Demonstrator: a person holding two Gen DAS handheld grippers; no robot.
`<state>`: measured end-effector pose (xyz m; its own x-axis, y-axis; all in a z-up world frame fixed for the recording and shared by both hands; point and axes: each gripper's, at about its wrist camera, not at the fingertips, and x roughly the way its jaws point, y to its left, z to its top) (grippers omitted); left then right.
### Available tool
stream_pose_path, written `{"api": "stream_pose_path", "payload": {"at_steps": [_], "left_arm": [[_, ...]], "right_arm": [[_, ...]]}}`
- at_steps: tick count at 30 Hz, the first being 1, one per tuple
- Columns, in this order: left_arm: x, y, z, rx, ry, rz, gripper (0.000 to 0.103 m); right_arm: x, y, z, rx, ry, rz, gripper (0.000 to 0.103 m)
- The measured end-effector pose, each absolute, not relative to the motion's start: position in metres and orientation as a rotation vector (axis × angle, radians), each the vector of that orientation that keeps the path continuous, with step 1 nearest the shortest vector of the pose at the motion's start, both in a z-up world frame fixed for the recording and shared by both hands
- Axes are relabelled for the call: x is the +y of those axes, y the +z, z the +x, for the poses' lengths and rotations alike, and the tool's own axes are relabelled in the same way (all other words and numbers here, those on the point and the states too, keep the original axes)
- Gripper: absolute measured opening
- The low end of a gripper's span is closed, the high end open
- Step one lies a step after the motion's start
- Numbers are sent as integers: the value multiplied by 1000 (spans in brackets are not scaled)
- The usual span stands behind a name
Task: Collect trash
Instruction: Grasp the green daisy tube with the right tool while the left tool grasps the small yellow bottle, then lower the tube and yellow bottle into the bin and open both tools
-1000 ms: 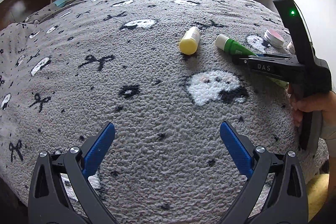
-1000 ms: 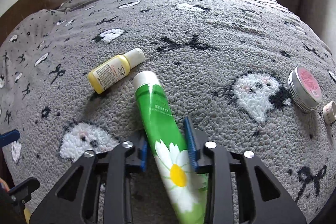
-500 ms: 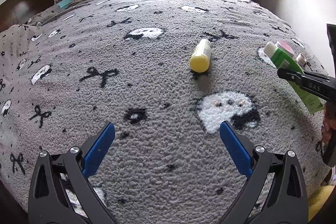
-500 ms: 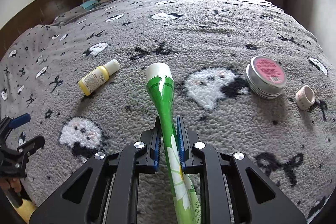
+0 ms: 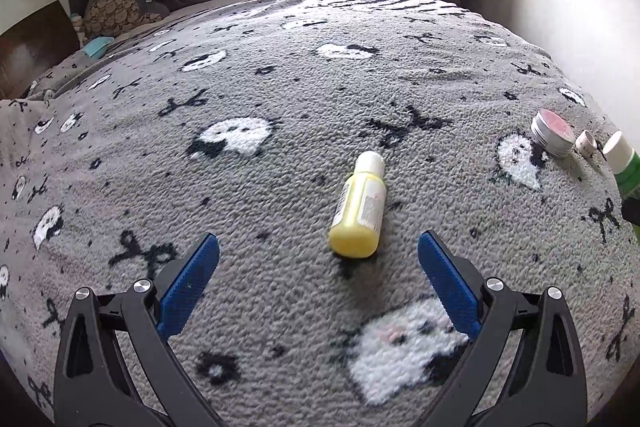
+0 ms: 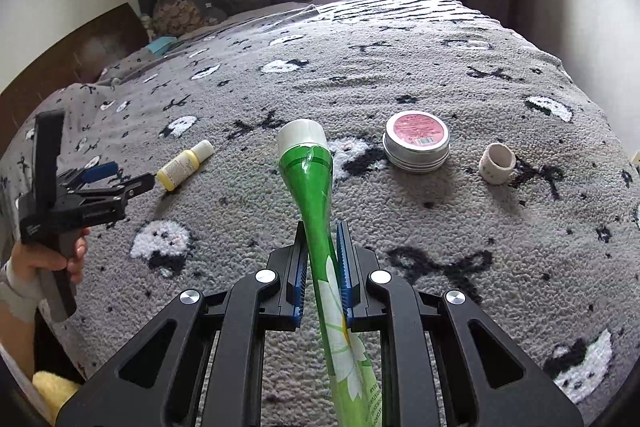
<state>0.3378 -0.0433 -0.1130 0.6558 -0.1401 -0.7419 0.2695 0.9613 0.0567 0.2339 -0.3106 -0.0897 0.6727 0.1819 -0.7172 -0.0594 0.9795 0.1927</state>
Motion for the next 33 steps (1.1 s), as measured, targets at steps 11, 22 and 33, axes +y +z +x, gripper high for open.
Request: {"api": "stream_pose_path", "payload": {"at_steps": [11,22,33], "left_arm": [[-69,-148,374,959,-237,160,36],[-37,-93,317,898,-208,62,29],[-14,-29,189,720,-280,149,29]], "right_arm": [[-314,-89,223,826,153,144,15],[-298,-71,203,771,214,127,15],[-261,-55,134,700,300,67,15]]}}
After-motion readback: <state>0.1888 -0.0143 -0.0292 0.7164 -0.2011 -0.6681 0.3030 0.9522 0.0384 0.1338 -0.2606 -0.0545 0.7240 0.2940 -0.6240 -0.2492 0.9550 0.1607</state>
